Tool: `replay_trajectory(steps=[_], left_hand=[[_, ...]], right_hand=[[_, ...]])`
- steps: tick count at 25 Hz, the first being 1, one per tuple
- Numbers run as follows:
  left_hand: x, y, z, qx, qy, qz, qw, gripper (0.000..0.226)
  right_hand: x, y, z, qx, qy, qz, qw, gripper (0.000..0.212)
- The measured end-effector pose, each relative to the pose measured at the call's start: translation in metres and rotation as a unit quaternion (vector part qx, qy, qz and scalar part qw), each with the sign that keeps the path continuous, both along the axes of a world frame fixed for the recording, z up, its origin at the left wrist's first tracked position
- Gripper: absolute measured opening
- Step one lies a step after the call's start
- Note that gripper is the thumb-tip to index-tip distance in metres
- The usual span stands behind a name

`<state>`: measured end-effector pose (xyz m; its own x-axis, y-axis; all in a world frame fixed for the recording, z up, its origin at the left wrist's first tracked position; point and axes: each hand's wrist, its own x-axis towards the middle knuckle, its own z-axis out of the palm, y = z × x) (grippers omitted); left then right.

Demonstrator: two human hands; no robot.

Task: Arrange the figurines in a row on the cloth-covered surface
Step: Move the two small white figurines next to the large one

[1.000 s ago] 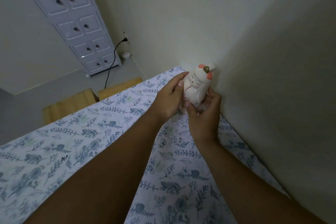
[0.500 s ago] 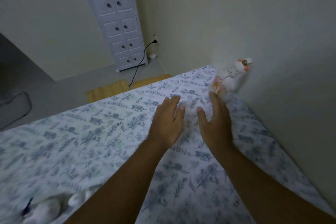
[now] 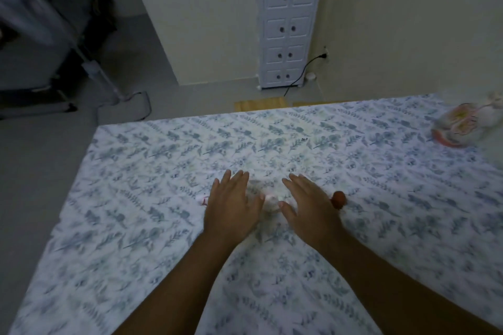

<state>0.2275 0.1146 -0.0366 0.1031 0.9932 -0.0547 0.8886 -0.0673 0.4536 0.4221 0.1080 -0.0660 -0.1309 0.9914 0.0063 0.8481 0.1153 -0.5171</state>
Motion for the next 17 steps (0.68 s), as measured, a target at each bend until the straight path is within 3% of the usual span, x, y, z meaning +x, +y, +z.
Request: replay_trajectory(steps=[4, 7, 10, 17], left_hand=[[-0.057, 0.002, -0.014, -0.06, 0.102, -0.026, 0.993, 0.091], [-0.065, 0.009, -0.023, -0.035, 0.144, -0.043, 0.988, 0.061], [-0.067, 0.015, -0.027, -0.031, 0.071, -0.025, 0.997, 0.036], [-0.024, 0.04, 0.007, 0.029, -0.047, -0.021, 0.998, 0.032]], right_hand=[[-0.043, 0.0, -0.019, -0.074, 0.003, 0.003, 0.997, 0.065], [-0.054, 0.001, -0.029, -0.075, 0.052, -0.053, 0.994, 0.049], [-0.058, 0.001, -0.028, -0.042, 0.068, -0.084, 0.993, 0.032], [-0.017, 0.004, 0.012, 0.047, 0.175, -0.117, 0.976, 0.041]])
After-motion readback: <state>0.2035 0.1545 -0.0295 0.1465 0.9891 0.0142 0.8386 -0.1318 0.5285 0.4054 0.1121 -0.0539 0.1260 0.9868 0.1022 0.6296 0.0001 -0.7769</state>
